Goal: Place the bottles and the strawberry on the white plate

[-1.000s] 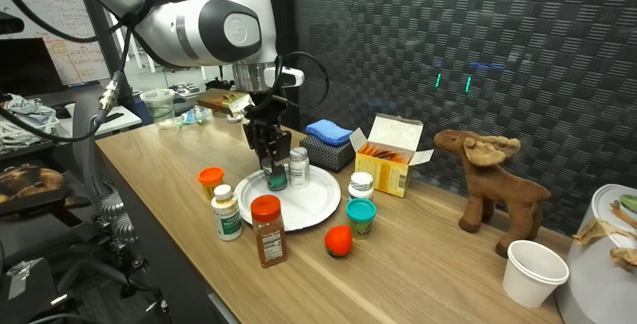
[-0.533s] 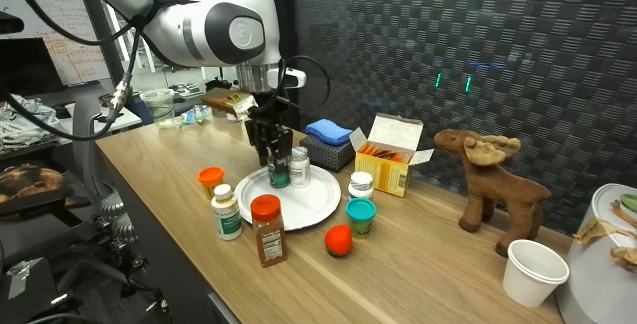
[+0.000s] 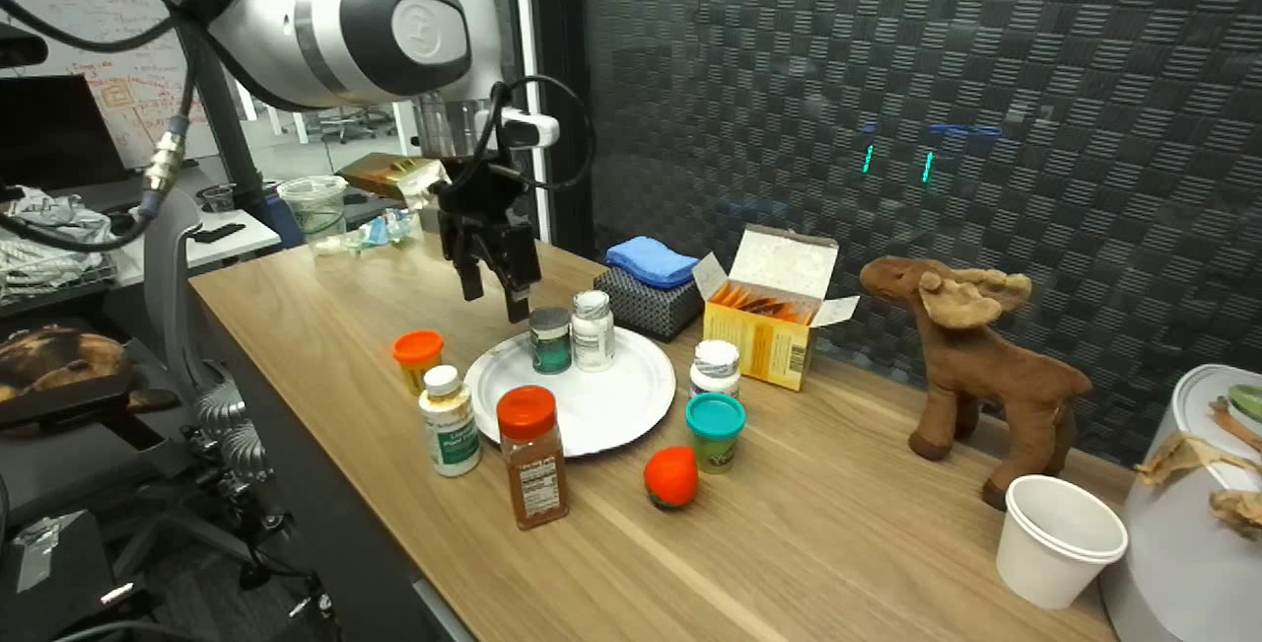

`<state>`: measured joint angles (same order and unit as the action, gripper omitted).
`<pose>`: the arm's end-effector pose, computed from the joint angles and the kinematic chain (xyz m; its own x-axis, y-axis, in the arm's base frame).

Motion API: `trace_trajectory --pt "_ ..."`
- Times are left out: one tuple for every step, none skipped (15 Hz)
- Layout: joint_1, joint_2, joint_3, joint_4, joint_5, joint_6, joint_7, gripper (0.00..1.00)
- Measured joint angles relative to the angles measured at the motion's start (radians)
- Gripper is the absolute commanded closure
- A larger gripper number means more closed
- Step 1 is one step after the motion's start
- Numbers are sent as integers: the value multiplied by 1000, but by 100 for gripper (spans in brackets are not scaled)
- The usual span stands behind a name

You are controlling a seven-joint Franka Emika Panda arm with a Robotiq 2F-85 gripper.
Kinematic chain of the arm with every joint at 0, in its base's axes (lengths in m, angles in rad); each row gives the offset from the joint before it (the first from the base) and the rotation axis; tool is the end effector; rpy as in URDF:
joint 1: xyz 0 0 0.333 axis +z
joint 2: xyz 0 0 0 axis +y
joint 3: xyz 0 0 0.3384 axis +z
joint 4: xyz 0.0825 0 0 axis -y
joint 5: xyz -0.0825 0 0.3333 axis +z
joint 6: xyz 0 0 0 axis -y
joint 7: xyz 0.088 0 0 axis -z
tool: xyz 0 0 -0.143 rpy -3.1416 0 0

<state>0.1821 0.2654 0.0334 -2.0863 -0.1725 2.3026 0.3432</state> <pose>0.5338 0.1080 0.3153 0.9998 -0.0110 -0.0136 -0.0092 -0.9921 0.1252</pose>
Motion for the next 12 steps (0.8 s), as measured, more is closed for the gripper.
trace_trajectory --pt "7 -27 11 -28 1 0 7 0" --pt "12 -52 24 -56 2 0 9 0" --pt "17 -73 38 -82 3 0 11 0" --pt "19 -88 51 -106 5 0 11 0" --pt "19 -97 61 -127 7 0 11 0" --pt "19 -100 68 -145 7 0 11 0" --pt "19 -100 71 -161 7 1 11 0" --pt "19 -99 71 -175 7 1 11 0" --pt "19 -97 71 -187 7 2 9 0" --pt "19 -96 71 -196 8 2 6 0" --pt "19 -95 71 -203 9 2 0 0" --pt "18 -93 71 -205 10 3 -8 0"
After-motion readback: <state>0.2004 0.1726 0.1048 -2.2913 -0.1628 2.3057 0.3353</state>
